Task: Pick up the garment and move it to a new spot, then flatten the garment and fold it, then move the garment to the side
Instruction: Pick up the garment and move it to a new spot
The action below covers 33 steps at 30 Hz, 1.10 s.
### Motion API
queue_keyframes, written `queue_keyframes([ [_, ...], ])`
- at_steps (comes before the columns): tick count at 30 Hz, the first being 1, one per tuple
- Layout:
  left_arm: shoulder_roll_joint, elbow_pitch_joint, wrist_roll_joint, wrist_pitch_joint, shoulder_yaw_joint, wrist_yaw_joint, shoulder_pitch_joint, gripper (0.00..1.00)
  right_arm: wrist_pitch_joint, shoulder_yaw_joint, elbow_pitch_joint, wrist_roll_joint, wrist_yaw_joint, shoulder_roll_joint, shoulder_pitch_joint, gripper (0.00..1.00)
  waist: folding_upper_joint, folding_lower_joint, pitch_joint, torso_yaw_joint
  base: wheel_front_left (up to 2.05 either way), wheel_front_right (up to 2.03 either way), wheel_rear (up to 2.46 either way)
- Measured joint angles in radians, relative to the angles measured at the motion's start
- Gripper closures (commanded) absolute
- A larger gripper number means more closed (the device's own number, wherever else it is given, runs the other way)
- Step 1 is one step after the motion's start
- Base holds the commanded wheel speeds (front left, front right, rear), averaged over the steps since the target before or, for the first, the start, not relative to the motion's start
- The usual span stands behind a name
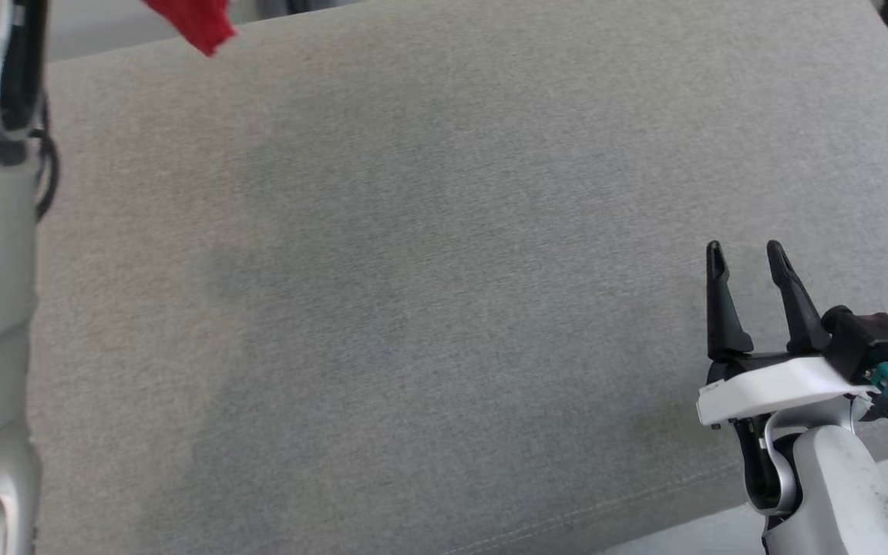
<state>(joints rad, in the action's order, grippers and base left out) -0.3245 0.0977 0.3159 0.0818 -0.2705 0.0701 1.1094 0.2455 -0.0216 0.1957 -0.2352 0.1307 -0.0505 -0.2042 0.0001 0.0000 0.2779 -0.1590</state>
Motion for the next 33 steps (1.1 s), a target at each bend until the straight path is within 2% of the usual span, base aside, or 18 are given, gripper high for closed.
queue_keyframes([
  [5,0.093,0.013,0.000,0.010,-0.095,0.000,-0.007,1.00,0.012,0.016,0.028,-0.026,0.000,0.000,-0.012,0.00,0.0000,0.0000,0.008,-0.074,0.00,0.00,0.00],
  [9,0.154,0.096,0.008,-0.014,-0.164,0.009,-0.067,1.00,0.016,0.031,0.044,-0.043,0.000,0.000,-0.031,0.00,0.0000,0.0000,0.017,-0.123,0.00,0.00,0.00],
  [14,0.189,0.209,0.011,-0.063,-0.219,0.011,-0.181,1.00,0.017,0.041,0.037,-0.058,0.000,0.000,-0.037,0.00,0.0000,0.0000,0.035,-0.157,0.00,0.00,0.00],
  [20,0.191,0.353,0.008,-0.119,-0.276,0.008,-0.336,1.00,0.017,0.042,0.032,-0.063,0.000,0.000,-0.035,0.00,0.0000,0.0000,0.057,-0.159,0.00,0.00,0.00],
  [21,0.191,0.379,0.000,-0.129,-0.293,0.010,-0.353,0.86,0.017,0.041,0.032,-0.063,0.000,0.000,-0.035,0.00,0.0000,0.0000,0.058,-0.155,0.00,0.00,0.00],
  [22,0.192,0.398,-0.005,-0.138,-0.304,0.011,-0.362,0.40,0.017,0.041,0.033,-0.063,0.000,0.000,-0.035,0.00,0.0000,0.0000,0.058,-0.151,0.00,0.00,0.00],
  [23,0.197,0.418,-0.006,-0.153,-0.310,0.011,-0.370,0.00,0.017,0.043,0.035,-0.063,0.000,0.000,-0.035,0.00,0.0000,0.0000,0.057,-0.146,0.00,0.00,0.00],
  [33,0.224,0.462,0.008,-0.304,-0.284,-0.010,-0.370,0.00,0.017,0.045,0.033,-0.030,0.000,0.001,-0.012,0.00,0.0000,0.0000,-0.007,-0.092,0.00,0.00,0.00],
])
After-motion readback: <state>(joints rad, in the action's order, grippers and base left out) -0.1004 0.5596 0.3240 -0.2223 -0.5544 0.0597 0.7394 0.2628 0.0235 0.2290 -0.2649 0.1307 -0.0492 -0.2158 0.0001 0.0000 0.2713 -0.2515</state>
